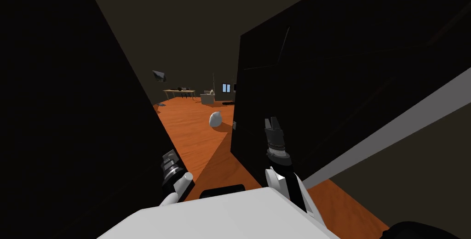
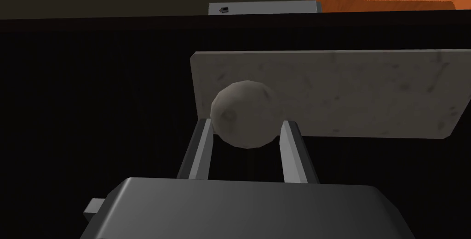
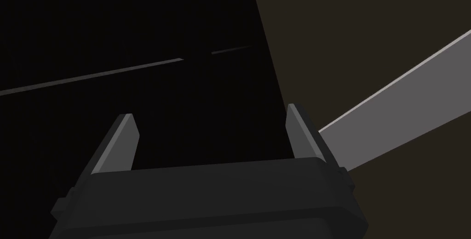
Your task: Push the door open
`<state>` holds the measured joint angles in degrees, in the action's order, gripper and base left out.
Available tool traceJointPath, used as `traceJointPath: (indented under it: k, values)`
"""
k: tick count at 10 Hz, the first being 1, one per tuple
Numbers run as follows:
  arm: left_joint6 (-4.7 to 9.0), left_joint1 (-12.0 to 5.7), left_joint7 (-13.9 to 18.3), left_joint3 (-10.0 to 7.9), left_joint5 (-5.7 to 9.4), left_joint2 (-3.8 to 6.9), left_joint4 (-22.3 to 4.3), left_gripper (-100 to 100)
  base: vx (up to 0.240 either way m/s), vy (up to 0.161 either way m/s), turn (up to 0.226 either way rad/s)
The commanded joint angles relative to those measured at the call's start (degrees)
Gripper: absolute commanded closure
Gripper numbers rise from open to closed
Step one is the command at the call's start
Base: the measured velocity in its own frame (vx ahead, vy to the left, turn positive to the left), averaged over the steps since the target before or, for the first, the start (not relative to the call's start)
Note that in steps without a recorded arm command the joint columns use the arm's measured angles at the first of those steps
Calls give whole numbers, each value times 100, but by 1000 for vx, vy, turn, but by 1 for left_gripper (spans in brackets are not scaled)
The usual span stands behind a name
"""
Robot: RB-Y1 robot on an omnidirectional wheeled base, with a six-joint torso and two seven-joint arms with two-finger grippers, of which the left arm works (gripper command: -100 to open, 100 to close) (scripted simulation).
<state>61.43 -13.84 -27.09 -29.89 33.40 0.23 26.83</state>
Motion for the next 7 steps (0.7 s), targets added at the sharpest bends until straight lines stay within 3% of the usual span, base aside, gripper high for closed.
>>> traceJointPath:
  k: [1, 3, 4, 7]
  values:
    - [-34, 56, -143, -87, 75, 50, 286, 100, 108, 104, -7]
    - [0, 29, -209, -169, 161, 102, 299, 100, 96, 135, 31]
    - [56, -16, -321, -307, 304, 137, 312, 100, 126, 144, 13]
    - [56, -16, -321, -307, 304, 137, 346, 100, 73, 68, 27]
